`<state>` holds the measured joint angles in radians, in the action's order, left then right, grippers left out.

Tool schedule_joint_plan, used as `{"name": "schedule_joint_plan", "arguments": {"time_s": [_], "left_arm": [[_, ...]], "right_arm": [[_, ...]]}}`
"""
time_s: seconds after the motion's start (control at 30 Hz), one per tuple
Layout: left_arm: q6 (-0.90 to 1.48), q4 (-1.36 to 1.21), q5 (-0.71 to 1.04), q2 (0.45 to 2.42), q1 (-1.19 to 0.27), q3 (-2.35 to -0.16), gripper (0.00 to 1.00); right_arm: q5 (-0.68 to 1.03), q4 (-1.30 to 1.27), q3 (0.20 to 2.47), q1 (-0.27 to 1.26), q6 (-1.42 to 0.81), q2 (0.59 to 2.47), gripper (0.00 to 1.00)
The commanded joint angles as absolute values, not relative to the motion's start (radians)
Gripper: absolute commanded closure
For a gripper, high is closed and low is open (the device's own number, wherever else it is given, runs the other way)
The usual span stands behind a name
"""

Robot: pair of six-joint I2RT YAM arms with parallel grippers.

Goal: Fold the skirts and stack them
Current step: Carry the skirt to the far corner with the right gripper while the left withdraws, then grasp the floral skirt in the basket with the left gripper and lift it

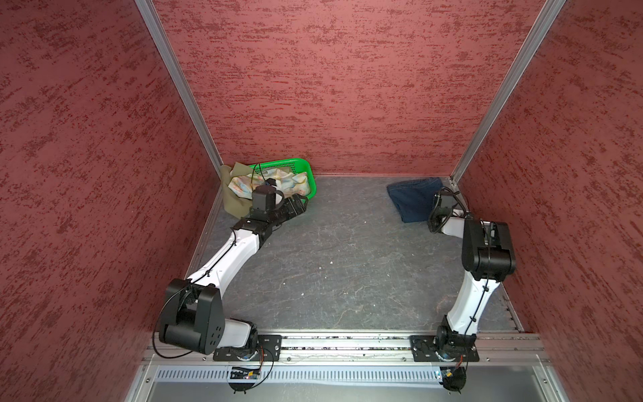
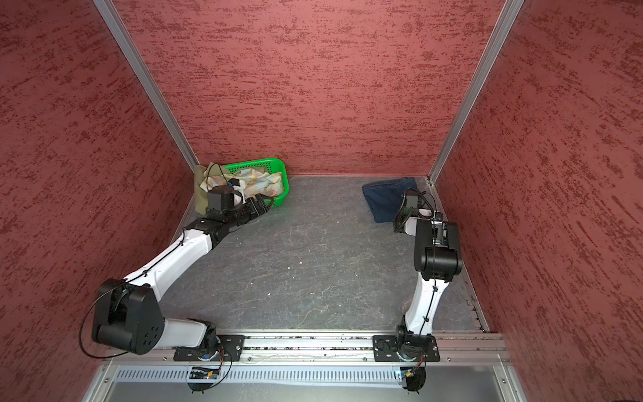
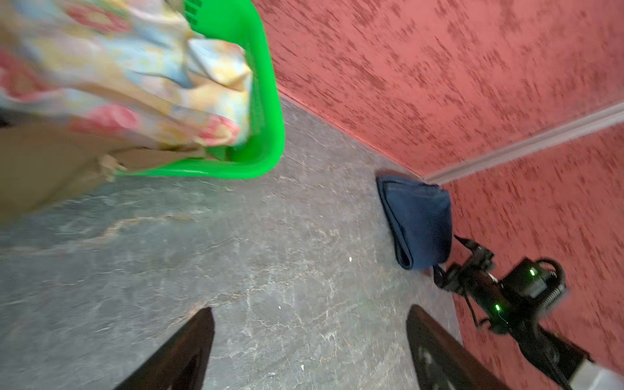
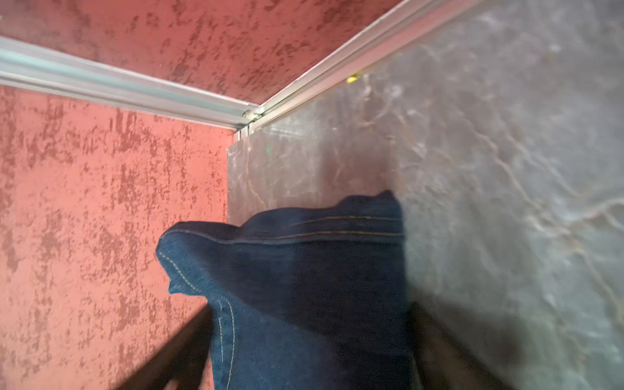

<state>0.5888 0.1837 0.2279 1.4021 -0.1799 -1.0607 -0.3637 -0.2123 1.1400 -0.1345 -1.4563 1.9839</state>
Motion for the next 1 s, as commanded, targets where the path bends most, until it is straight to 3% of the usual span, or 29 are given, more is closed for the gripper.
{"name": "schedule_joint_plan", "arguments": {"time_s": [0.0,0.23,0.37,0.7,0.97], "left_arm": [[0.583,0.326,0.090,1.436,-0.103,-1.130,0.04],[0.613,0.342,0.122,1.493,0.142,-1.124,0.00],[0.568,0.392,0.146,1.582,0.202,-1.237,0.01],[0.356,0.634,-0.015,1.923,0.152,-1.764,0.09],[0.307,0.689,-0.139,2.158,0.102,-1.967,0.11]], "right_arm": [[-0.320,-0.079,1.138,-0.137,-1.354,1.914,0.01],[-0.177,-0.102,0.993,-0.120,-1.030,1.798,0.02],[-0.129,-0.070,0.988,-0.044,-0.864,1.766,0.05],[-0.128,0.036,1.094,0.243,-0.612,1.758,0.13],[-0.094,0.044,1.140,0.318,-0.517,1.664,0.18]]}}
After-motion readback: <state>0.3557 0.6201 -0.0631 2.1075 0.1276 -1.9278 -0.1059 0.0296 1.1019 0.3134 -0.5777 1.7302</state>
